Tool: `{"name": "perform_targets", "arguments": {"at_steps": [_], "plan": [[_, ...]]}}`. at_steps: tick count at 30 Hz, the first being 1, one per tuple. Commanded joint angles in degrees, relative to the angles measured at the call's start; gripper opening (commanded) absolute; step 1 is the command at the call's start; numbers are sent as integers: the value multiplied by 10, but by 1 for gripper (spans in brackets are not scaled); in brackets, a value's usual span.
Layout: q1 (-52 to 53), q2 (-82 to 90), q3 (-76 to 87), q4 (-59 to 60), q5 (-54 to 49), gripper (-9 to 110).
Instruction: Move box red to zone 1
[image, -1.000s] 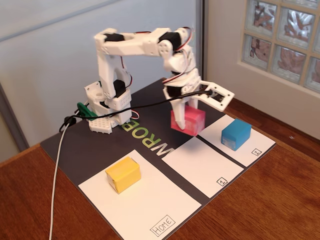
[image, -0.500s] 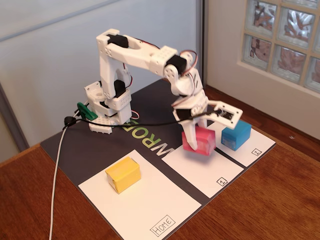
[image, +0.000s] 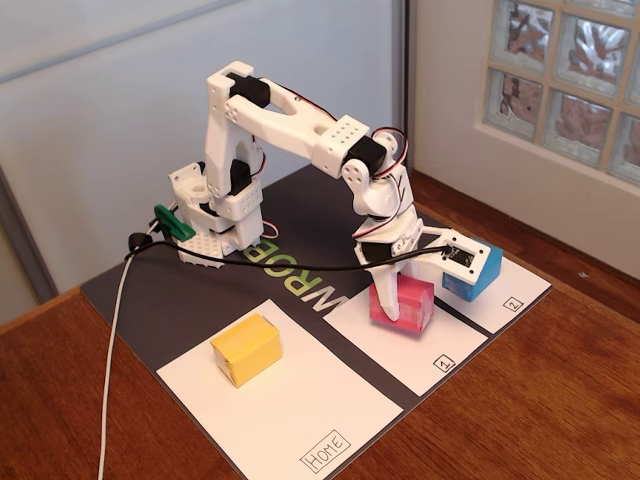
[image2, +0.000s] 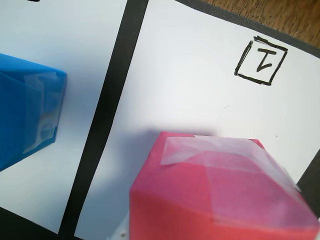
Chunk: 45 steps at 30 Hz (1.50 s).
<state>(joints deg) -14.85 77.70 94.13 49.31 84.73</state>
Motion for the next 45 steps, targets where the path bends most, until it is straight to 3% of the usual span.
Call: {"name": "perform_targets", "arguments": {"at_steps": [1,7,15,26,37,45], "plan": [[-6,-2,-3,-9,-2,-1],[-4,-6,-1,-9,-9,1],[-4,2,-1,-4,-4,30],[-6,33,-1,-3,6,44],[-28,207,0,75,24,41],[-33,363,40,203,26,13]]}}
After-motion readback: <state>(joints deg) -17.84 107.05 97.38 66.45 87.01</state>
